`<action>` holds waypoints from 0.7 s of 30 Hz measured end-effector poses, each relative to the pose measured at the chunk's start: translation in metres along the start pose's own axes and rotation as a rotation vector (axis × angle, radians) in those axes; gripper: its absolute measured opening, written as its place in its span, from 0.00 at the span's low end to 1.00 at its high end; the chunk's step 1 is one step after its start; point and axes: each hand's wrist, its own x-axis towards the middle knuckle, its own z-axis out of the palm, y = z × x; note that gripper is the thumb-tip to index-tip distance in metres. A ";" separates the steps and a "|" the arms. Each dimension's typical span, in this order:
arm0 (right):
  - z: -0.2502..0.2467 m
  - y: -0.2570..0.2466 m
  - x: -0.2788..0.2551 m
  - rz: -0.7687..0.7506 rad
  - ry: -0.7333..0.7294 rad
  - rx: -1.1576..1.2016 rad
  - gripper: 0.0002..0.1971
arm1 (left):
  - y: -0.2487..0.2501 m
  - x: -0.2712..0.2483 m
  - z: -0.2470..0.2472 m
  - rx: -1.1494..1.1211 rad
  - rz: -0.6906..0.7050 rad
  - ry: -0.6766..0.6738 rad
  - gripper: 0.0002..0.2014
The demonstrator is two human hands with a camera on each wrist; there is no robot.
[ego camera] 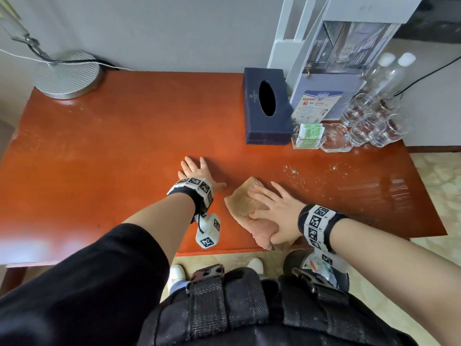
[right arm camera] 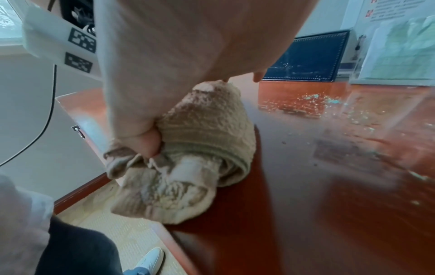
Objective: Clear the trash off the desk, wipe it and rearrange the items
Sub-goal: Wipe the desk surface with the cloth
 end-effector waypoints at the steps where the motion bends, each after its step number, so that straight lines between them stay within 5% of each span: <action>1: 0.000 0.004 0.002 -0.001 0.004 -0.004 0.40 | 0.002 0.001 0.000 -0.004 -0.005 -0.001 0.54; 9: -0.006 0.043 0.016 0.054 0.017 0.012 0.39 | 0.019 0.010 -0.003 -0.061 0.013 0.051 0.47; 21: -0.011 0.066 0.024 0.435 0.039 0.171 0.39 | 0.047 0.019 -0.014 -0.105 0.060 -0.039 0.46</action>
